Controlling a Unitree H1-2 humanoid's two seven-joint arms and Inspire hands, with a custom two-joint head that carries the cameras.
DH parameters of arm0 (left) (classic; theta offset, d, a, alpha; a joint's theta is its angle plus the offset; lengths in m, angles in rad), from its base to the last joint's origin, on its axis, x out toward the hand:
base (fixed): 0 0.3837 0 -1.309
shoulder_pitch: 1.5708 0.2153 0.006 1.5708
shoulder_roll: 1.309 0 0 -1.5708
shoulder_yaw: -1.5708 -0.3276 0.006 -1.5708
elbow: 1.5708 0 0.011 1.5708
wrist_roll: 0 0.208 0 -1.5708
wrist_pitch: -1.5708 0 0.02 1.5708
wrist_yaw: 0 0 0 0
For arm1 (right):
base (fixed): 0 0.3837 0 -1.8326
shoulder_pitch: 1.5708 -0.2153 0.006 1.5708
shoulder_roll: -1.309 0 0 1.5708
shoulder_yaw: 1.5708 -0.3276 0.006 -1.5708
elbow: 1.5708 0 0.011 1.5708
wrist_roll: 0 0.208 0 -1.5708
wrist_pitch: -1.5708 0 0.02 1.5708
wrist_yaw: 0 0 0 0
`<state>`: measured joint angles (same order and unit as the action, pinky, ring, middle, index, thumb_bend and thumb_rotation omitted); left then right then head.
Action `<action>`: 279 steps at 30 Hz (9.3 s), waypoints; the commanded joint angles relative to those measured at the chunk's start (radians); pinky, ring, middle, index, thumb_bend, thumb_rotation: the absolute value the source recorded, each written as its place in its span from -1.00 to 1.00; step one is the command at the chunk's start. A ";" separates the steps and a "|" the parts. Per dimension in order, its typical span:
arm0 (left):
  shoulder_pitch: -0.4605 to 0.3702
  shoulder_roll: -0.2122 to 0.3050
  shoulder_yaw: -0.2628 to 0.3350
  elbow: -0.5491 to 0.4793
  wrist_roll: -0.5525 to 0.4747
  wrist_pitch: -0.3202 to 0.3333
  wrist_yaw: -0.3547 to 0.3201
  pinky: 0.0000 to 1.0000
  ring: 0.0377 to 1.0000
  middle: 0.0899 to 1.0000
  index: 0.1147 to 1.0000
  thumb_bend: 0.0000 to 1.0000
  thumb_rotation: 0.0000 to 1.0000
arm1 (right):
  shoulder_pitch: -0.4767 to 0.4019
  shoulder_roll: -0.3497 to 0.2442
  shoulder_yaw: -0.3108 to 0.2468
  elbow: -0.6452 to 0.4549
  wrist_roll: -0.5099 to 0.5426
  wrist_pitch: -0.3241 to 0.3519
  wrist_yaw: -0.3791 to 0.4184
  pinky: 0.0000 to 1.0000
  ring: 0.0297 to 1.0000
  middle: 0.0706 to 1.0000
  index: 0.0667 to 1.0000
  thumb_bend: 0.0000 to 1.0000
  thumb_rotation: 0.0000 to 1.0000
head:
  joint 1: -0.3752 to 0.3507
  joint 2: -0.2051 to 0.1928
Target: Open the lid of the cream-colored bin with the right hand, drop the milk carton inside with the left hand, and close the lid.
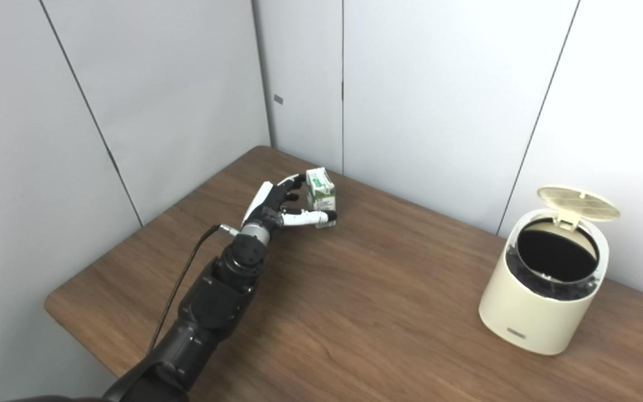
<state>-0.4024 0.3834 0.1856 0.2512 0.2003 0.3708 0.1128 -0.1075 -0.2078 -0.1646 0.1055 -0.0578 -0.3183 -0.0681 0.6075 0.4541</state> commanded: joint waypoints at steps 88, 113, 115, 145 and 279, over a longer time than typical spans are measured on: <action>-0.140 -0.058 0.018 0.282 -0.068 -0.374 0.289 0.64 0.88 0.94 1.00 1.00 -0.30 | 0.114 0.024 0.019 -0.177 -0.006 0.138 0.030 -0.23 0.08 0.16 -0.09 0.00 -0.64 | -0.101 0.020; -0.148 0.018 -0.001 0.331 -0.201 -0.327 0.002 0.70 0.76 0.77 0.78 1.00 -0.39 | 0.138 -0.001 0.008 -0.180 -0.024 0.104 0.029 -0.24 0.05 0.14 -0.09 0.00 -0.64 | -0.132 0.029; -0.147 0.028 -0.012 0.326 -0.199 -0.299 -0.020 0.76 0.83 0.84 0.86 1.00 -0.34 | 0.141 -0.005 0.007 -0.175 -0.021 0.094 0.032 -0.24 0.06 0.14 -0.09 0.00 -0.64 | -0.134 0.030; -0.228 0.007 -0.067 0.468 -0.189 -0.353 -0.060 0.66 0.65 0.61 0.66 0.99 -0.54 | 0.202 0.003 0.002 -0.284 -0.041 0.193 0.026 -0.24 0.05 0.13 -0.09 0.00 -0.64 | -0.187 0.043; -0.433 -0.045 -0.974 0.104 0.521 -0.841 0.826 -0.25 -0.15 -0.15 -0.16 0.01 -1.00 | 0.074 0.235 0.224 -0.177 -0.327 0.307 -0.160 0.14 0.31 0.34 0.33 -0.45 -0.90 | -0.609 0.020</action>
<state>-0.7665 0.3270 -0.7969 0.3643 0.7491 -0.4605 0.8883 -0.0431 0.0215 0.0541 -0.0597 -0.3743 -0.0039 -0.2247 -0.0015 0.4740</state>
